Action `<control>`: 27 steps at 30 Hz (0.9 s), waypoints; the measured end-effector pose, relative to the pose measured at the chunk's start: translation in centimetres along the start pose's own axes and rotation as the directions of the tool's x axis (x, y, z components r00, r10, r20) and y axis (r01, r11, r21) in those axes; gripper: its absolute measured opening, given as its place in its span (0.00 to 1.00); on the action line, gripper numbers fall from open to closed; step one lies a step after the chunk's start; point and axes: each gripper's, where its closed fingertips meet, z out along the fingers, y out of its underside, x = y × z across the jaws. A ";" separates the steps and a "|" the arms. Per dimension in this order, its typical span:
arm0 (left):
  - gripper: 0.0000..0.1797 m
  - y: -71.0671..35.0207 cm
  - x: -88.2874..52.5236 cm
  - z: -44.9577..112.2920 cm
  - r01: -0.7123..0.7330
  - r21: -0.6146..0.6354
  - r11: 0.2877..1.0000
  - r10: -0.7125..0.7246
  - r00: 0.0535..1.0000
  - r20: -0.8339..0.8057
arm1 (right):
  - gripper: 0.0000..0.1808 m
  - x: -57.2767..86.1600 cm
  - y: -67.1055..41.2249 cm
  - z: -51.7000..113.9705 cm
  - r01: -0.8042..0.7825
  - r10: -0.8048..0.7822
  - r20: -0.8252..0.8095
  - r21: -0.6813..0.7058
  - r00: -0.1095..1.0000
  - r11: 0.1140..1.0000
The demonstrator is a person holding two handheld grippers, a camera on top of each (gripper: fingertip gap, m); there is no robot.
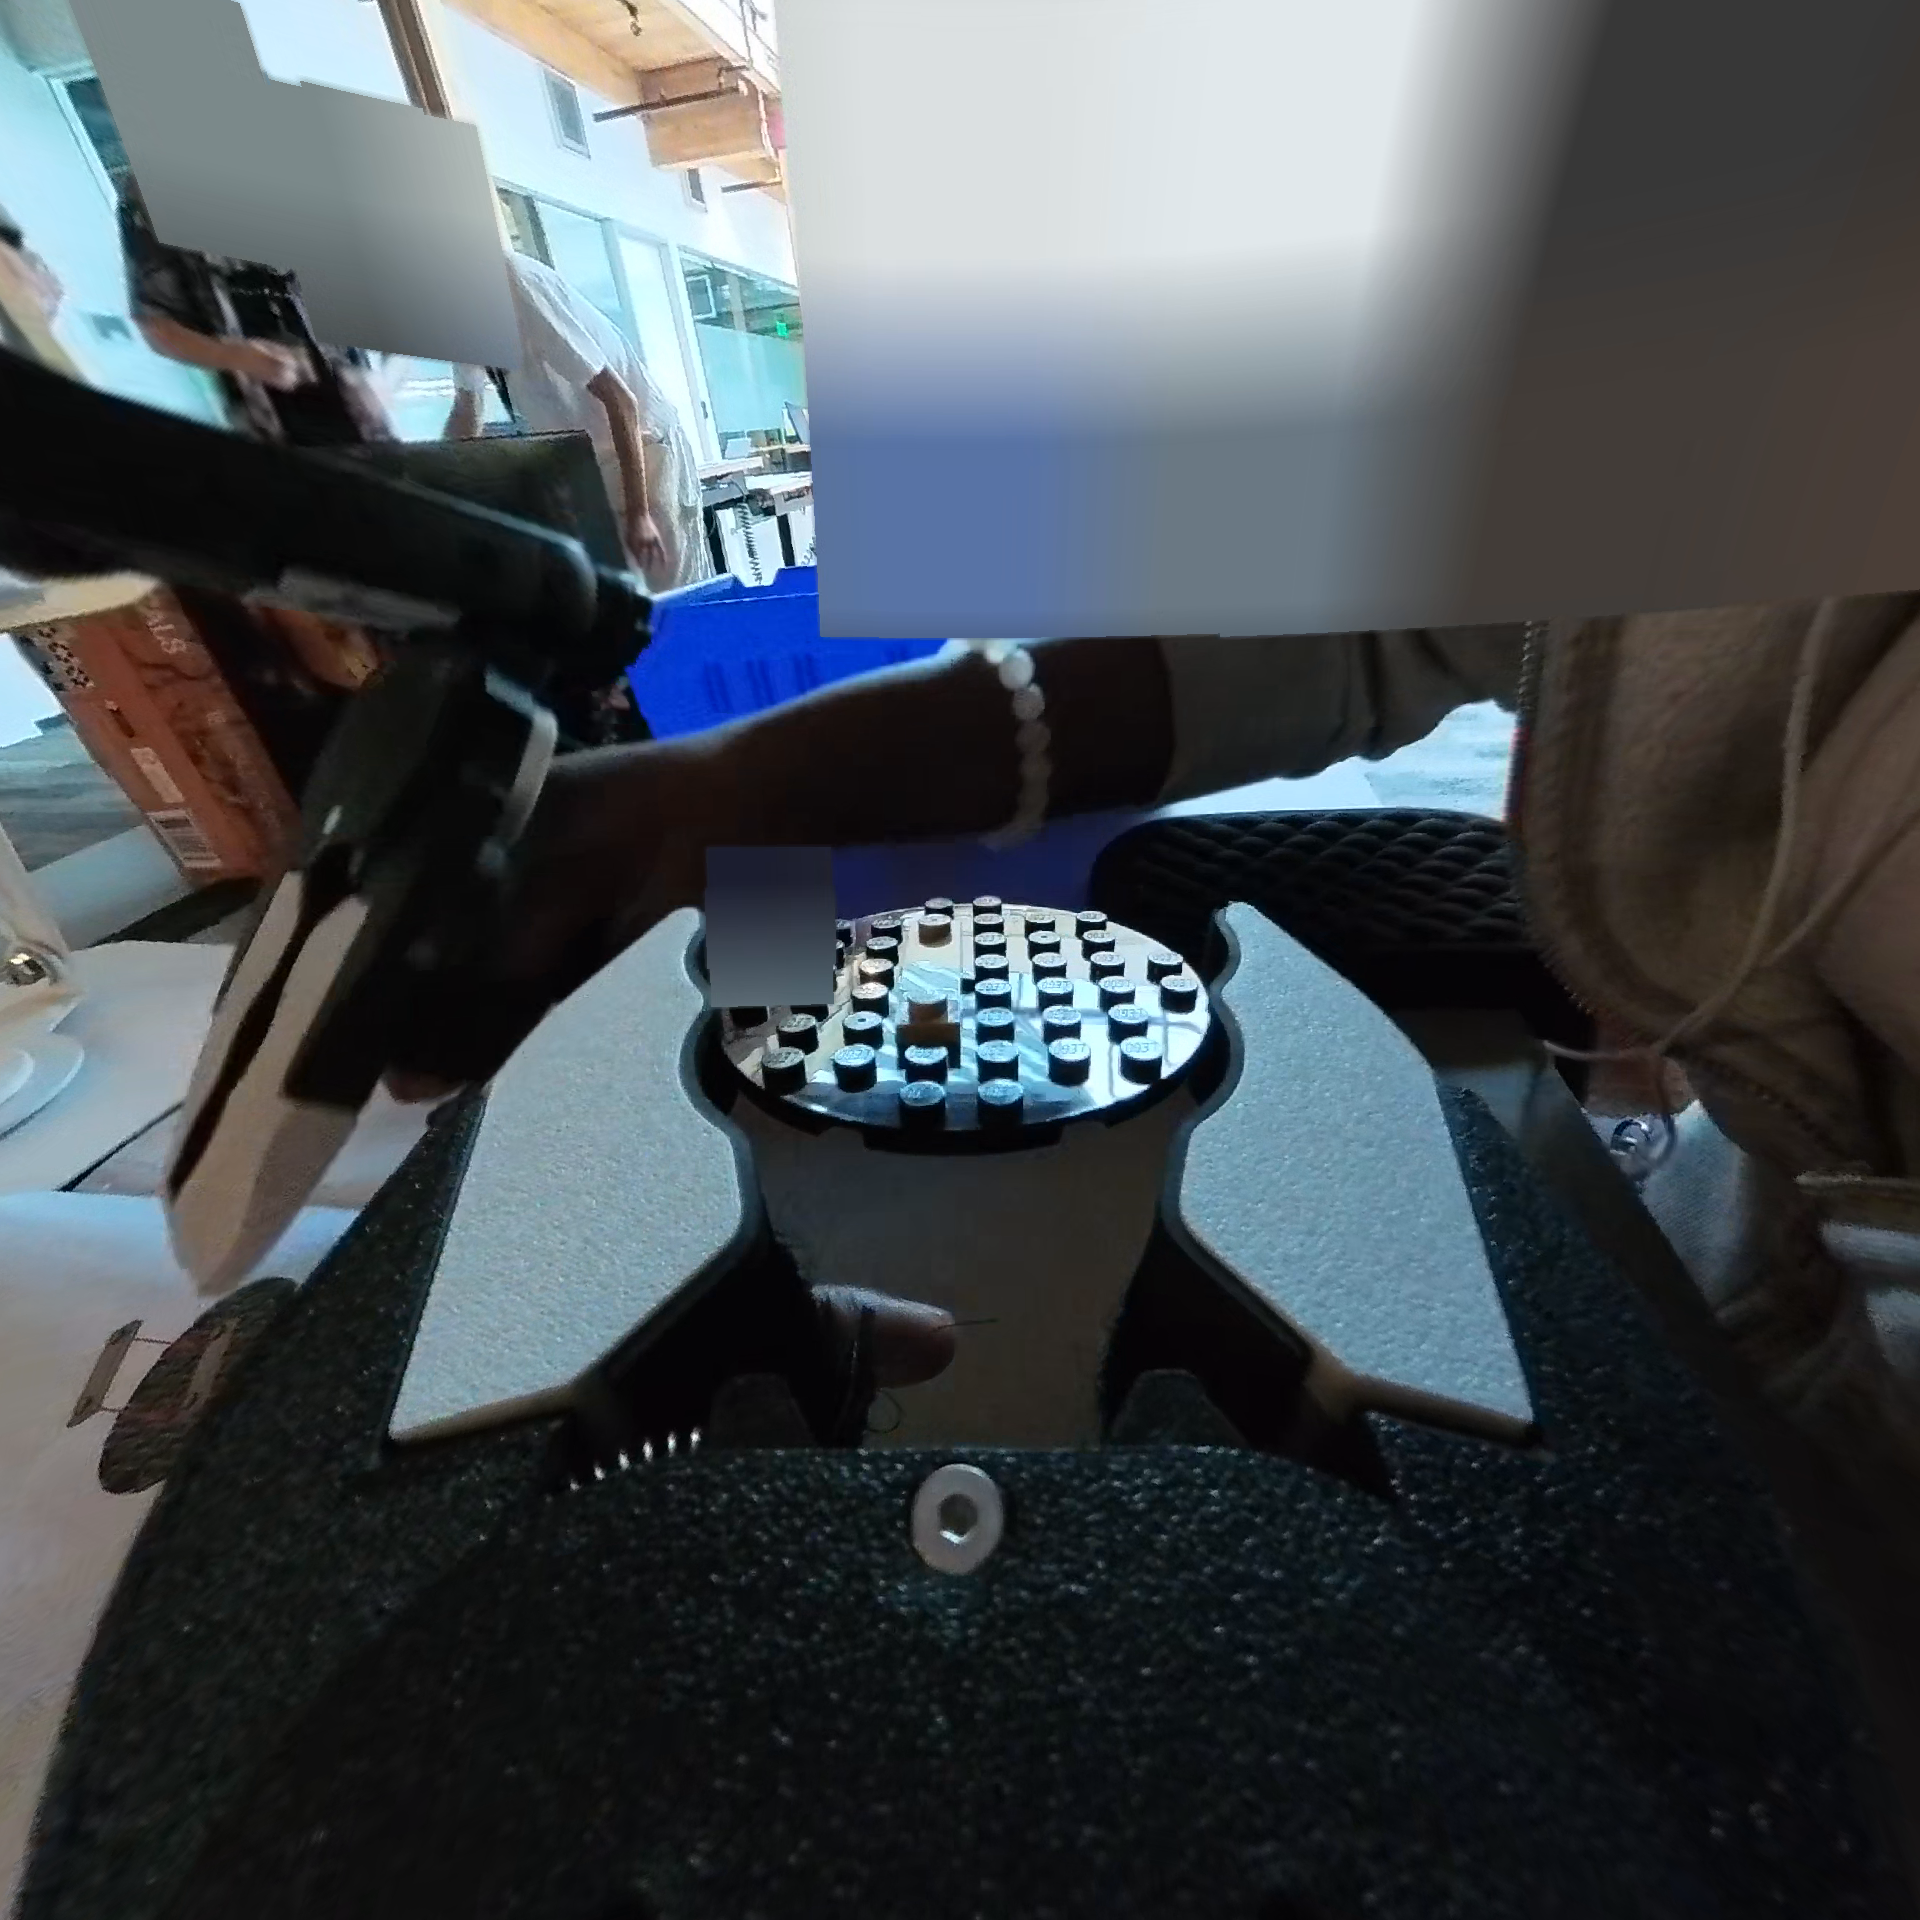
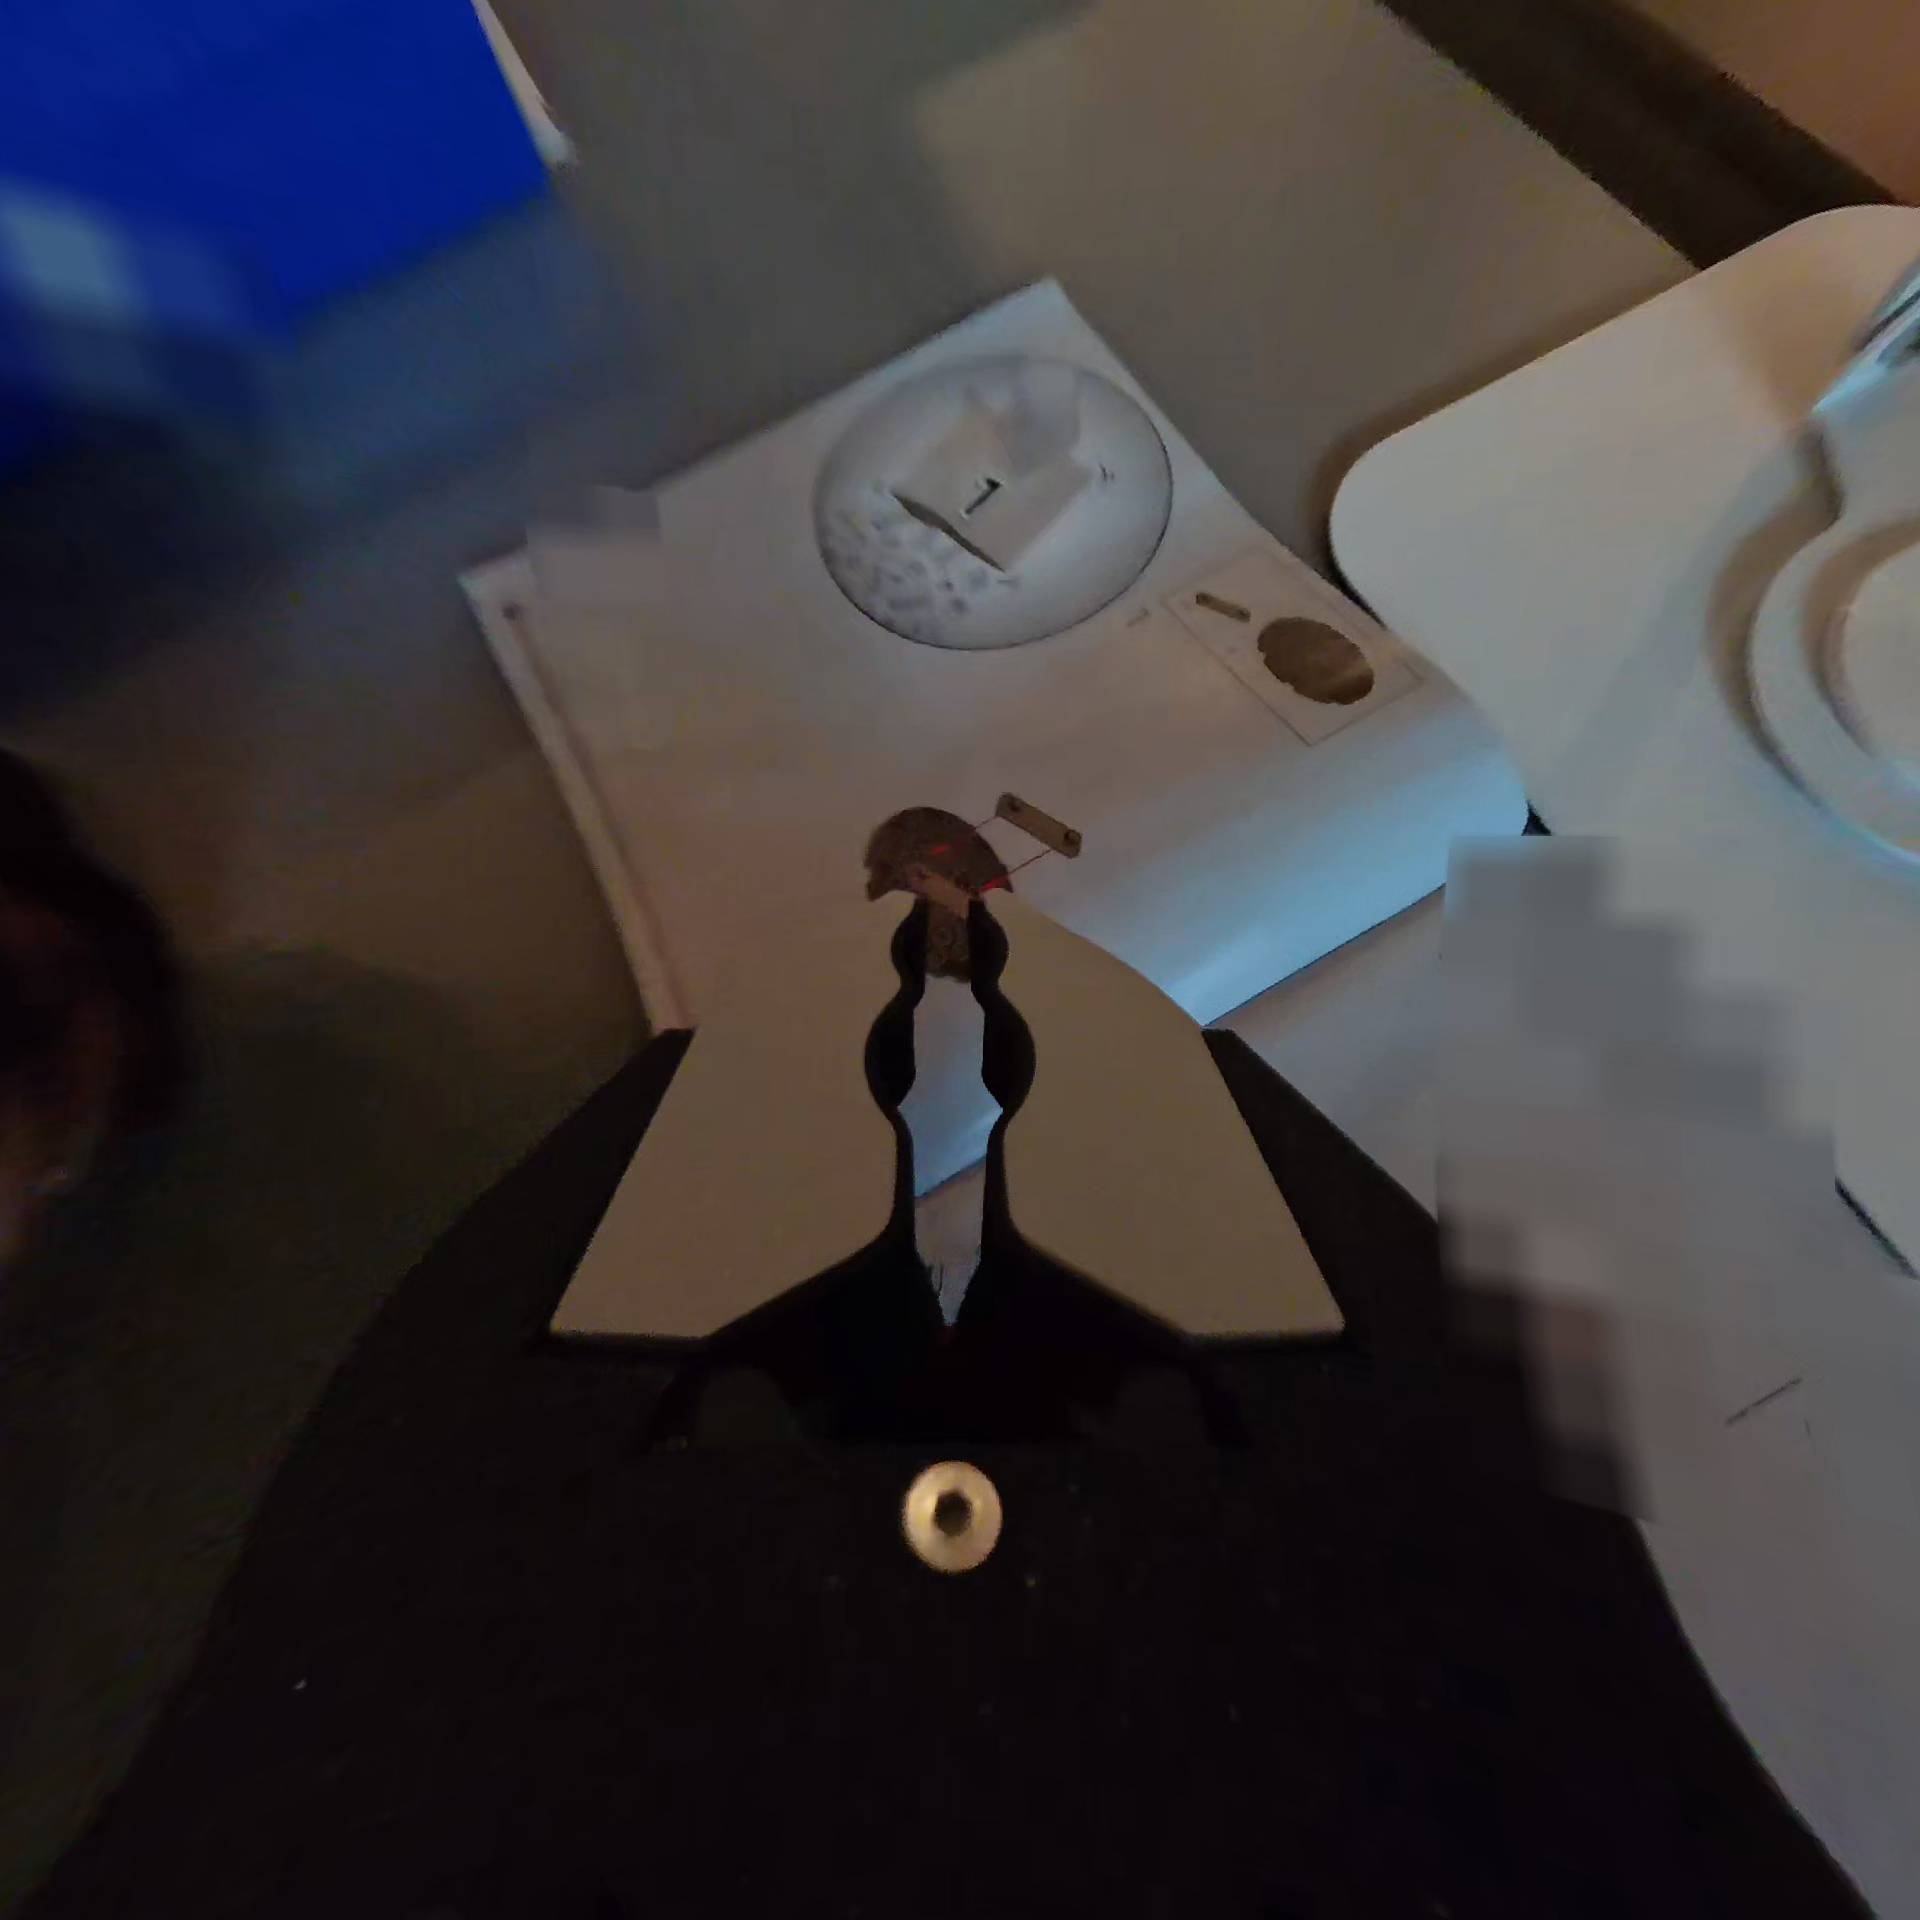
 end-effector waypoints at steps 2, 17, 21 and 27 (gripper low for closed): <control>0.47 0.0 -0.2 -0.1 0.013 0.005 1.000 -0.013 1.000 0.000 | 0.04 0.0 0.3 0.8 0.027 -0.028 -0.010 -0.017 1.000 0.999; 0.48 -0.6 -1.4 -0.6 0.084 0.054 0.995 -0.086 0.995 0.041 | 0.02 0.7 2.1 1.9 0.099 -0.108 -0.070 -0.114 0.992 0.989; 0.48 -0.8 -1.1 -0.6 0.072 0.064 0.995 -0.074 0.997 0.028 | 0.07 0.6 1.8 1.8 0.077 -0.084 -0.060 -0.110 0.995 0.991; 0.48 -0.9 -0.9 -0.6 0.079 0.071 0.994 -0.079 0.997 0.007 | 0.18 0.3 1.2 -3.4 0.055 -0.061 -0.147 -0.047 0.987 0.997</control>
